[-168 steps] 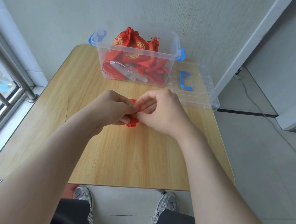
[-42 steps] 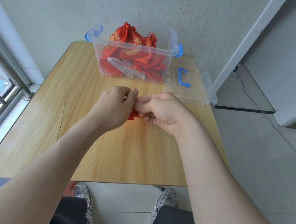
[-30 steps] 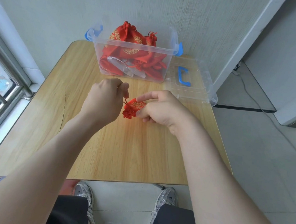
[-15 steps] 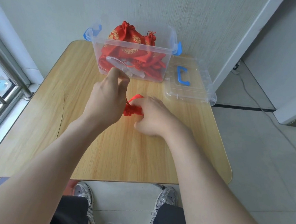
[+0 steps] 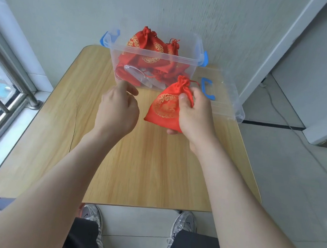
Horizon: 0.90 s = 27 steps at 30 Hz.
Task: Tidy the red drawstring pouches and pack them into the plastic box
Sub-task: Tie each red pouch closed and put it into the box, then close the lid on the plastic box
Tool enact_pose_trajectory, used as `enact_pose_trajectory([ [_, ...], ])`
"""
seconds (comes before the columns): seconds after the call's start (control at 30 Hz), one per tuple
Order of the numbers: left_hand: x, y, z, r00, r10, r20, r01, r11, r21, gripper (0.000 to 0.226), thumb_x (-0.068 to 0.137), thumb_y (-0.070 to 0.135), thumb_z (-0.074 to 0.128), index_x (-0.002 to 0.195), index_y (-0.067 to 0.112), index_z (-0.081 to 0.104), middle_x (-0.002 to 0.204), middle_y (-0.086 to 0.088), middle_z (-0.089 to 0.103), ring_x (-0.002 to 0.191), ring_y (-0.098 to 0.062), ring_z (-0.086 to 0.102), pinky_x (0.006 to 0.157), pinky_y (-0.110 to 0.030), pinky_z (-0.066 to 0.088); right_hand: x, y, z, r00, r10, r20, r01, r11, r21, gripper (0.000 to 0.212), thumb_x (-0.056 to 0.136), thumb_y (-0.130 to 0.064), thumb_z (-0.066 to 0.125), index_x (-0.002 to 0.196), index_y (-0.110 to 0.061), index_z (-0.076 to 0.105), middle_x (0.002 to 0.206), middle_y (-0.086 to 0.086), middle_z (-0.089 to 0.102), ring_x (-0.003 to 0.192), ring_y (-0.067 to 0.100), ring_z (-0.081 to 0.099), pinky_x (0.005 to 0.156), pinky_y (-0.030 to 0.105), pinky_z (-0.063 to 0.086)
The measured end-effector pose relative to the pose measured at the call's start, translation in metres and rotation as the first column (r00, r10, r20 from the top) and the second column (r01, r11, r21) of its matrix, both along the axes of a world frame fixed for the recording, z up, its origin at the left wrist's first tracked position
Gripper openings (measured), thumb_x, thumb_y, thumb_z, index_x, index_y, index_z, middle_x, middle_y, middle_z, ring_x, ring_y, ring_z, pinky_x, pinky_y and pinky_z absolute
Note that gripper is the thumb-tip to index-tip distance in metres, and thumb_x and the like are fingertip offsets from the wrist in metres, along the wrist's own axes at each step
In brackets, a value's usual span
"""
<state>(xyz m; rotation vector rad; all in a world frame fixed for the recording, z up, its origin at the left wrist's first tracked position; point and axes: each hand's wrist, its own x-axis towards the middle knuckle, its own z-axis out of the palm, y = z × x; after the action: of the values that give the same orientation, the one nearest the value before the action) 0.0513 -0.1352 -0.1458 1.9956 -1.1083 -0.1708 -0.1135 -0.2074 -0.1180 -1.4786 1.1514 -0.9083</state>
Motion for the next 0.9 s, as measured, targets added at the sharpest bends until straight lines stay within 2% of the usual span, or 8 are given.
enact_pose_trajectory([
  [0.1,0.010,-0.006,-0.009,0.996,-0.089,0.024,0.086,0.991,0.106,0.026,0.094,0.012,0.048,0.114,0.016,0.065,0.115,-0.007,0.066,0.107,-0.029,0.060,0.085,-0.035,0.042,0.010,-0.004,0.016,0.971,-0.006,0.239,-0.045,0.978,0.206,0.016,0.105,-0.010,0.059,0.118,-0.016,0.068,0.112,0.008,0.076,0.078,0.025,0.079,0.056,0.042,0.063],
  [0.2,0.016,-0.010,-0.013,0.987,-0.158,0.037,0.150,0.975,0.164,0.025,0.095,0.016,0.053,0.116,0.016,0.066,0.116,-0.005,0.063,0.109,-0.028,0.060,0.090,-0.036,0.045,0.026,-0.010,0.035,0.930,-0.024,0.366,-0.034,0.988,0.151,0.034,0.091,-0.002,0.073,0.120,-0.015,0.063,0.112,0.006,0.077,0.090,0.026,0.080,0.069,0.048,0.067],
  [0.27,0.020,-0.012,-0.013,0.978,-0.196,0.078,0.179,0.967,0.183,0.026,0.095,0.022,0.059,0.118,0.015,0.068,0.114,-0.006,0.064,0.112,-0.029,0.059,0.094,-0.033,0.041,0.040,-0.015,0.043,0.931,-0.085,0.356,0.063,0.995,0.074,0.053,0.090,0.003,0.072,0.130,-0.018,0.045,0.122,0.007,0.068,0.093,0.027,0.079,0.061,0.042,0.066],
  [0.37,0.026,-0.014,-0.015,0.972,-0.209,0.107,0.180,0.955,0.236,0.034,0.092,0.037,0.058,0.119,0.019,0.069,0.115,-0.006,0.066,0.116,-0.032,0.056,0.102,-0.037,0.039,0.061,-0.029,0.046,0.959,-0.218,0.181,0.256,0.942,-0.219,0.061,0.089,0.004,0.063,0.133,-0.028,0.034,0.116,0.003,0.060,0.091,0.030,0.073,0.056,0.043,0.064],
  [0.53,0.027,-0.014,-0.018,0.963,-0.248,0.105,0.203,0.925,0.321,0.049,0.085,0.049,0.044,0.120,0.024,0.067,0.118,-0.003,0.064,0.115,-0.032,0.056,0.101,-0.046,0.045,0.088,-0.075,0.054,0.892,-0.437,0.116,0.410,0.674,-0.615,0.027,0.090,0.006,0.059,0.111,-0.007,0.071,0.102,-0.003,0.073,0.095,0.021,0.068,0.087,0.017,0.041],
  [0.7,0.025,-0.016,-0.018,0.961,-0.259,0.096,0.217,0.924,0.314,0.049,0.085,0.047,0.044,0.120,0.022,0.068,0.116,-0.003,0.064,0.113,-0.032,0.057,0.100,-0.047,0.047,0.099,-0.100,0.052,0.846,-0.440,-0.301,0.111,0.696,-0.709,0.054,0.093,0.006,0.057,0.144,-0.010,0.057,0.134,0.009,0.060,0.121,0.029,0.062,0.098,0.026,0.040],
  [0.8,0.020,-0.017,-0.019,0.957,-0.278,0.087,0.239,0.920,0.309,0.046,0.087,0.045,0.048,0.121,0.021,0.068,0.118,-0.005,0.064,0.114,-0.033,0.056,0.102,-0.046,0.046,0.102,-0.106,0.046,0.746,-0.297,-0.597,-0.150,0.798,-0.584,0.042,0.096,-0.021,0.051,0.135,-0.021,0.067,0.136,0.009,0.059,0.129,0.034,0.057,0.110,0.044,0.042],
  [0.9,0.019,-0.020,-0.021,0.956,-0.280,0.083,0.244,0.922,0.299,0.036,0.094,0.037,0.055,0.123,0.020,0.068,0.121,-0.006,0.063,0.116,-0.034,0.055,0.104,-0.046,0.045,0.103,-0.097,0.038,0.721,-0.193,-0.666,-0.254,0.820,-0.513,0.042,0.096,-0.038,0.048,0.130,-0.030,0.071,0.130,0.008,0.062,0.126,0.033,0.058,0.113,0.048,0.040],
])
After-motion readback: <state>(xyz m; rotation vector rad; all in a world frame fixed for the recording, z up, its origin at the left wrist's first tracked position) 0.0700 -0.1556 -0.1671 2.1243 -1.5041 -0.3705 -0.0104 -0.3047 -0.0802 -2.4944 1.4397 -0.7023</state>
